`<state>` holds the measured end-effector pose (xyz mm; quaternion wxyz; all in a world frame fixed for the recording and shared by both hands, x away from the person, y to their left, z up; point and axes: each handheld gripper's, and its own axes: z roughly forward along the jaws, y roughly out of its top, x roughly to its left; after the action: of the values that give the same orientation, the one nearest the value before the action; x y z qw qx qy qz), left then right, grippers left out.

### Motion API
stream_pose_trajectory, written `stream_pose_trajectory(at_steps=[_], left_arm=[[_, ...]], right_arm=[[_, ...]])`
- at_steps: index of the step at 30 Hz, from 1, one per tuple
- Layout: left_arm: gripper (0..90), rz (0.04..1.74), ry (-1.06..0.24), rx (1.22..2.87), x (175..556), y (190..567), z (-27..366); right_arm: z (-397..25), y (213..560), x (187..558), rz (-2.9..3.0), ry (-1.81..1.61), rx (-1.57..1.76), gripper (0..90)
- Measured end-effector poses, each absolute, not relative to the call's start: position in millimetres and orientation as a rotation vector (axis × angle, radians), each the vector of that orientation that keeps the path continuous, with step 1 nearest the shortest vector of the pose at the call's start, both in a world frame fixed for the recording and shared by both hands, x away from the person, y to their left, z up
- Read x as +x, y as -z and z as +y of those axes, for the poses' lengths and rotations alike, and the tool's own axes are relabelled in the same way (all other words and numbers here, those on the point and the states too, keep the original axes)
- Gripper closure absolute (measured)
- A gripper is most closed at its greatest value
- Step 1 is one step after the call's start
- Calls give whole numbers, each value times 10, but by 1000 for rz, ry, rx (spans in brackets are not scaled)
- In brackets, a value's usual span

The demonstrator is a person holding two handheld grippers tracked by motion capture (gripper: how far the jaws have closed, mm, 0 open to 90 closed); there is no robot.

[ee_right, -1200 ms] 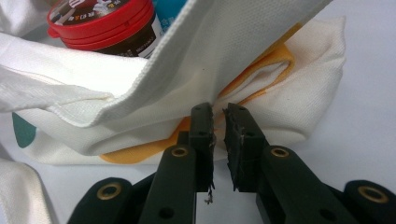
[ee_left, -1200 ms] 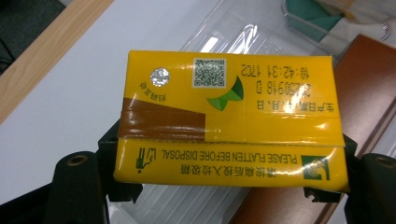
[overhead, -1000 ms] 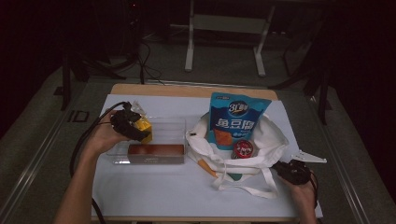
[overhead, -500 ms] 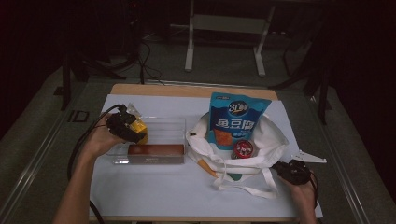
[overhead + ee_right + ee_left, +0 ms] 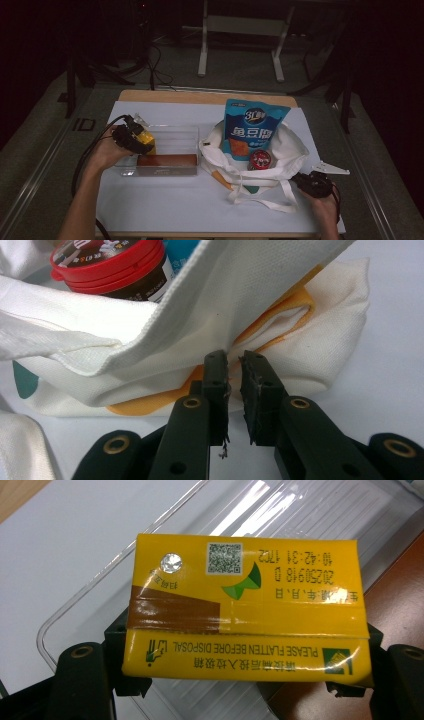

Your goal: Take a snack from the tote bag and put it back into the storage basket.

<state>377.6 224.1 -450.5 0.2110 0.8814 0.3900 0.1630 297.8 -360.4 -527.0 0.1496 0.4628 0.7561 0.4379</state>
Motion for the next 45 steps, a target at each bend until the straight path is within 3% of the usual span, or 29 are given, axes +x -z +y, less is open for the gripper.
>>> stream_pose_trajectory(at_steps=[45], left_arm=[[241, 1148, -409, 2403, 3611, 4496, 2496]], right_arm=[[-3606, 5267, 2978, 2168, -1258, 1332, 795]])
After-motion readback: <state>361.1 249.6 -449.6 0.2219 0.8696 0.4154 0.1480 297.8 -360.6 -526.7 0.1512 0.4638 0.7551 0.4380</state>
